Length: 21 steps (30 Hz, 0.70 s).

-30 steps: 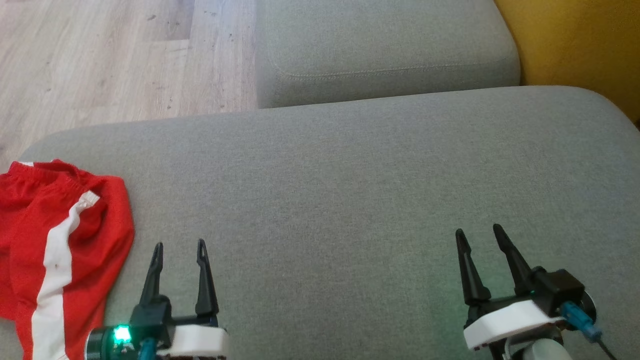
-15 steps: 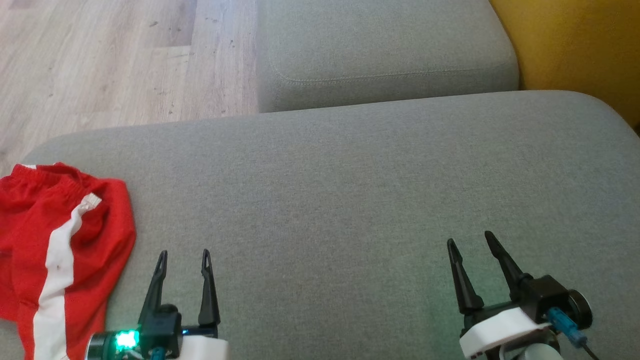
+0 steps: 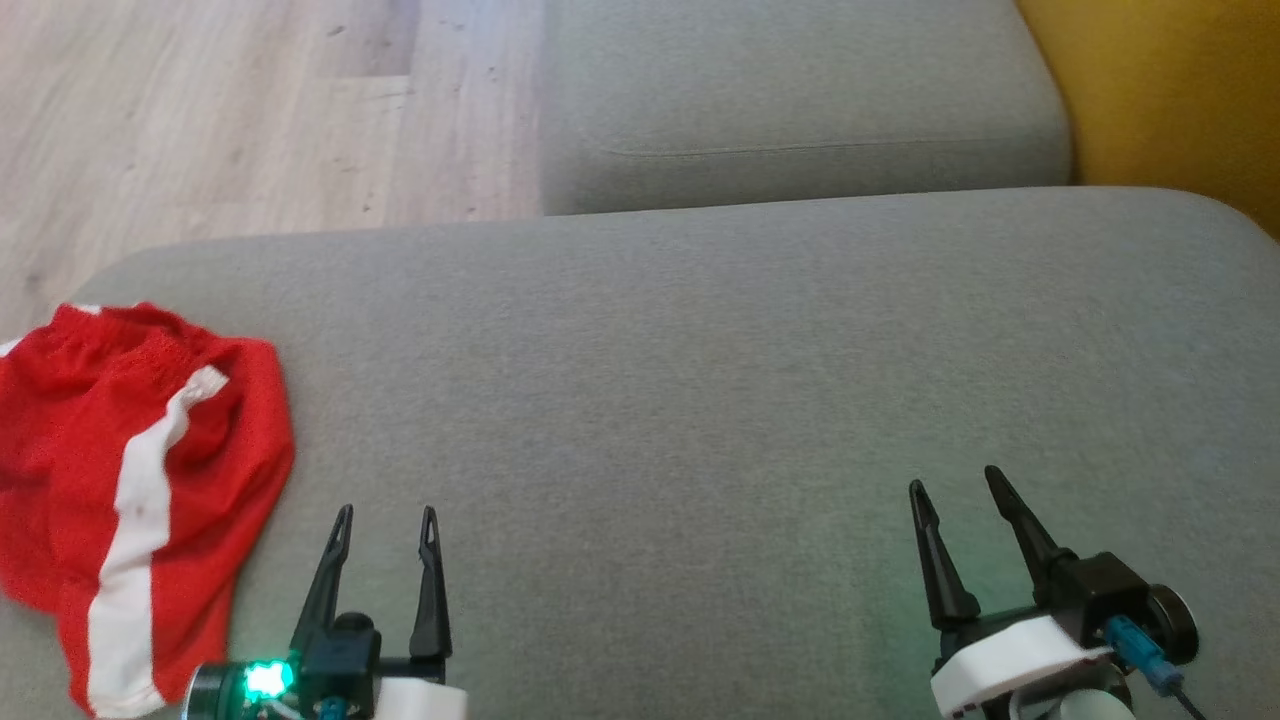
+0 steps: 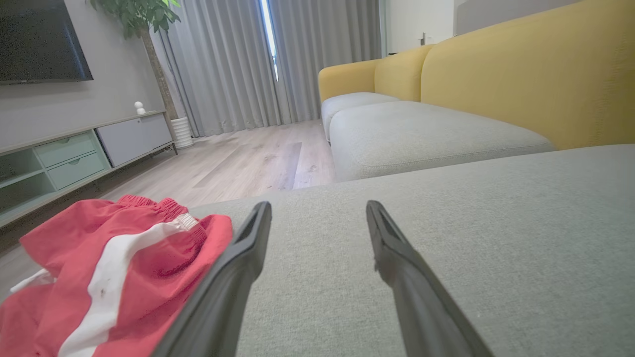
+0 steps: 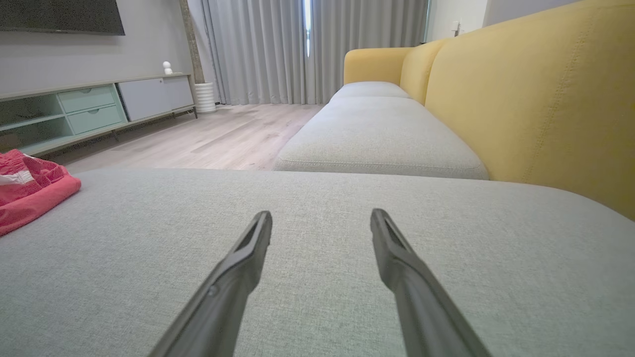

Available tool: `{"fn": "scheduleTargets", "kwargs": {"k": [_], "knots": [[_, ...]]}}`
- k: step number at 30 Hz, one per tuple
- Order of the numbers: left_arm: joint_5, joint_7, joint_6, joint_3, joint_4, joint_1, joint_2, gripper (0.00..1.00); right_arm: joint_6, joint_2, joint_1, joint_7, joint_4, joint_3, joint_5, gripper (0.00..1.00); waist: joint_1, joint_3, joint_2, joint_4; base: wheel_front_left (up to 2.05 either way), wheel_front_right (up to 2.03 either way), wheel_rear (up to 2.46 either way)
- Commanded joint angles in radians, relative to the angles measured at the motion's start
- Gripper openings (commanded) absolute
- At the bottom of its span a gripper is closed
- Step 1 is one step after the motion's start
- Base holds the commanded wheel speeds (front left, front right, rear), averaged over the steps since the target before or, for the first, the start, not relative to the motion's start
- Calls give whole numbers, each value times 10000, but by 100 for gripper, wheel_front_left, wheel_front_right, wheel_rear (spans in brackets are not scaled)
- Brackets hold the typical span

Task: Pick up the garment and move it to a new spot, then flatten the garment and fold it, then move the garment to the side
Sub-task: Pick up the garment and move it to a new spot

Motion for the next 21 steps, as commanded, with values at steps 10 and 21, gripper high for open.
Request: {"fn": "scheduleTargets", "kwargs": {"k": [10,21], "knots": [[2,-95,44,380,-132,-468,193,100,-7,-91,-197,-122,-383,178,75,100,0,39,0,1959,0,0,0],[-70,-95,185,748,-260,-306,449,100,-7,-91,-322,-122,-426,257,209,100,0,95,0,3888,0,0,0]]}}
